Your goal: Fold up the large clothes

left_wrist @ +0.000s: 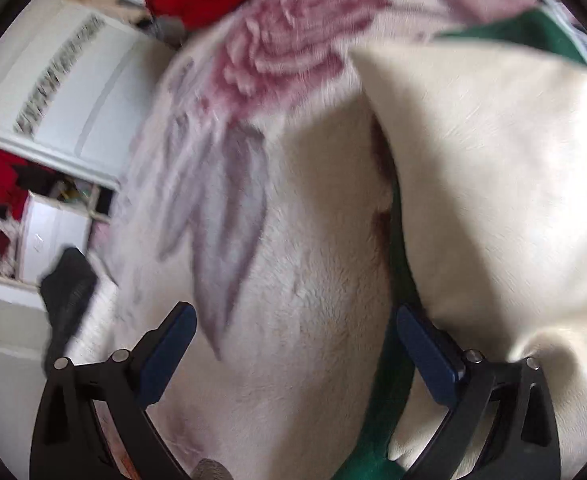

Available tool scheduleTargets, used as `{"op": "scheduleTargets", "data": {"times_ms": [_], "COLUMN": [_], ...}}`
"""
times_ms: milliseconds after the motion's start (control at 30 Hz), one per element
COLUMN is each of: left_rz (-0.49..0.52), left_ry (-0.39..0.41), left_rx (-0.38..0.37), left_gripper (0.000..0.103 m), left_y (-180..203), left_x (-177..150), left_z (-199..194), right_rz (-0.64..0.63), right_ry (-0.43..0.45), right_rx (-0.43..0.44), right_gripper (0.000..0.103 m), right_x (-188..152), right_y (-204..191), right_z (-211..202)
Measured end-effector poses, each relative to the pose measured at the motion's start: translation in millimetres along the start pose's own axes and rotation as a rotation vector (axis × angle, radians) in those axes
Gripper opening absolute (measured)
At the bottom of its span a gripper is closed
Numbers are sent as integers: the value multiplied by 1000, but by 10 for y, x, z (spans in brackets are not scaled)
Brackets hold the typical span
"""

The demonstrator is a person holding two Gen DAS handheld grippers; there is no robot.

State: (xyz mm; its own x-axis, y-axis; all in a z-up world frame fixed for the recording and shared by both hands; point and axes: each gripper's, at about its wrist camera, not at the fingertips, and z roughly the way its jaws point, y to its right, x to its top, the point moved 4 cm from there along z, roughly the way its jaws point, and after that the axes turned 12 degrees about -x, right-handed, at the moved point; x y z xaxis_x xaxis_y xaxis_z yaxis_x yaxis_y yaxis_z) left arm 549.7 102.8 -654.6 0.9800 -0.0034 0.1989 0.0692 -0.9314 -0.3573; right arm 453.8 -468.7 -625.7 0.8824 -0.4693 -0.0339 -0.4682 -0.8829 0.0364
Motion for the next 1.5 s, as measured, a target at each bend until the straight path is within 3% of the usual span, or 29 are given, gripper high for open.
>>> {"op": "scheduleTargets", "data": {"times_ms": [67, 133, 167, 233, 400, 467, 600, 700, 800, 867, 967, 1100, 1200, 1333, 1400, 1500], "left_rz": [-20, -23, -18, -1, 28, 44, 58, 71, 83, 75, 79, 109, 157, 269, 344, 398], "left_ry": [-24, -35, -30, -12, 142, 189, 193, 168, 121, 74, 29, 8, 0, 27, 62, 78], "left_rx": [-4, -12, -7, 9, -24, -40, -106, -129, -112, -105, -70, 0, 48, 99, 138, 122], "left_gripper": [103, 103, 103, 103, 103, 103, 103, 103, 103, 103, 103, 103, 103, 103, 103, 103], "left_y": [-92, -152, -169, -184, -158, -85, 142, 316, 455, 557, 770, 1221, 1750, 2644, 3081, 3578], "left_x": [-4, -5, -4, -19, -252, -461, -866, -1175, -1462, -1674, -2012, -2466, -2756, -3073, -3199, -3376], "left_z": [97, 130, 112, 6, -700, -1022, -1440, -1626, -1626, -1583, -1639, -1929, -2224, -2583, -2694, -2768], "right_rz": [40, 8, -34, -162, -77, -92, -210, -184, -168, -154, -162, -203, -288, -369, -356, -306], "right_ry": [86, 163, 165, 48, 28, 14, -88, -255, -334, -343, -354, -405, -335, -209, -202, -228], "right_rx": [-11, 31, 20, -100, 11, 17, -176, -158, -150, -142, -85, 22, -30, -147, -167, -166], "right_gripper": [35, 44, 48, 54, 54, 54, 54, 54, 30, 30, 30, 33, 57, 58, 61, 62], "right_x": [15, -30, -76, -196, -480, -771, -1689, -2383, -2880, -3062, -3014, -2810, -2627, -2293, -2055, -1830], "right_y": [-37, -117, -154, -111, 260, 398, 710, 978, 1181, 1286, 1321, 1648, 1939, 2430, 2542, 2899], "right_z": [-157, -275, -241, 47, -233, -357, -186, 126, 422, 551, 510, 222, -55, -393, -492, -494]}}
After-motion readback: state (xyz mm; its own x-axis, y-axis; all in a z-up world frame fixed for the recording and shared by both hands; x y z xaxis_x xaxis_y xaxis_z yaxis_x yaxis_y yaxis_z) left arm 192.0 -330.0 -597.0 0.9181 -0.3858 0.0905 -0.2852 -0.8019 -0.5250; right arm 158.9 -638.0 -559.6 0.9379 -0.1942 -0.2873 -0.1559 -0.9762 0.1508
